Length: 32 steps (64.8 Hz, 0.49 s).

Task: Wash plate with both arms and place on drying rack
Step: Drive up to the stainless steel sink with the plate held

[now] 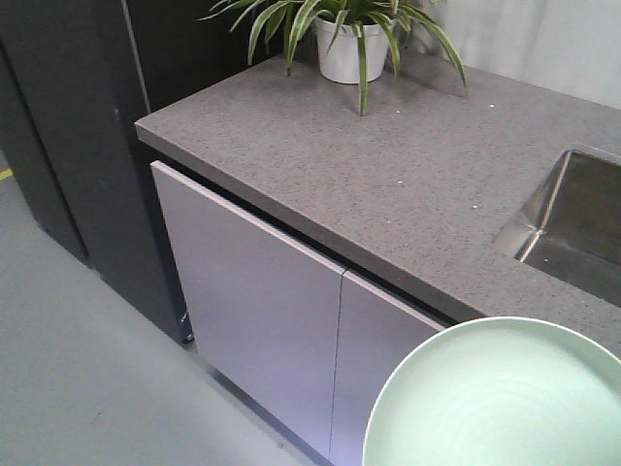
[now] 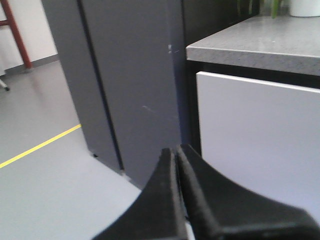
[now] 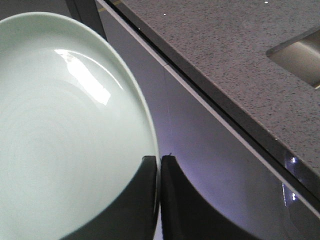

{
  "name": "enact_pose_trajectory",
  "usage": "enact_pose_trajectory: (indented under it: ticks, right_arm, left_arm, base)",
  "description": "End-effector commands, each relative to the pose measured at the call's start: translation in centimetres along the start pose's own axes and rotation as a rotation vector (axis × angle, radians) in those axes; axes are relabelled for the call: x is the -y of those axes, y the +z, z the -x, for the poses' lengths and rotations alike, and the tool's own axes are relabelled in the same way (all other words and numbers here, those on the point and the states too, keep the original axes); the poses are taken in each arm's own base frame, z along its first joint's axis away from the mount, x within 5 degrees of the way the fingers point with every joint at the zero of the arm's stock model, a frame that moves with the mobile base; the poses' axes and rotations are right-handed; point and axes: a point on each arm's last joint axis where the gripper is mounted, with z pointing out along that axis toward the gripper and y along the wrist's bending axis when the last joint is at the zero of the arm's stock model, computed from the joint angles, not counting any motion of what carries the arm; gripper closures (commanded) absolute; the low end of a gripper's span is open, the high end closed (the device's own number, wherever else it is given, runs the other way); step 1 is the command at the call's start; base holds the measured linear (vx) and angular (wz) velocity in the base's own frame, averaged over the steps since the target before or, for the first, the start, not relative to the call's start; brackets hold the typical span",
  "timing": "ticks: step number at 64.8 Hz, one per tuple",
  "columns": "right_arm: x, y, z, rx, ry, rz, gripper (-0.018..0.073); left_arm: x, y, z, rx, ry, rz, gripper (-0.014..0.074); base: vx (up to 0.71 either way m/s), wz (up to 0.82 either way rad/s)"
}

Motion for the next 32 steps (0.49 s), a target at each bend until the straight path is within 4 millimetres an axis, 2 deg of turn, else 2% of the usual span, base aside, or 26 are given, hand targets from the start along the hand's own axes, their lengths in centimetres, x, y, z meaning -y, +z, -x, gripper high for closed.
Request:
enact_pose_trajectory:
  ticks: [1, 32]
  right_arm:
    - [-0.06, -0.31, 1.2, 0.079, 0.009, -0.004, 0.0561]
    - [-0.06, -0.31, 1.2, 0.079, 0.009, -0.004, 0.0561]
  left_arm:
    - [0.23, -0.38, 1.5, 0.101, -0.006, -0.025, 0.0603]
    - [0.23, -0.38, 1.5, 0.101, -0.006, -0.025, 0.0603]
  base:
    - [0.09, -0.34]
    - [0.08, -0.32]
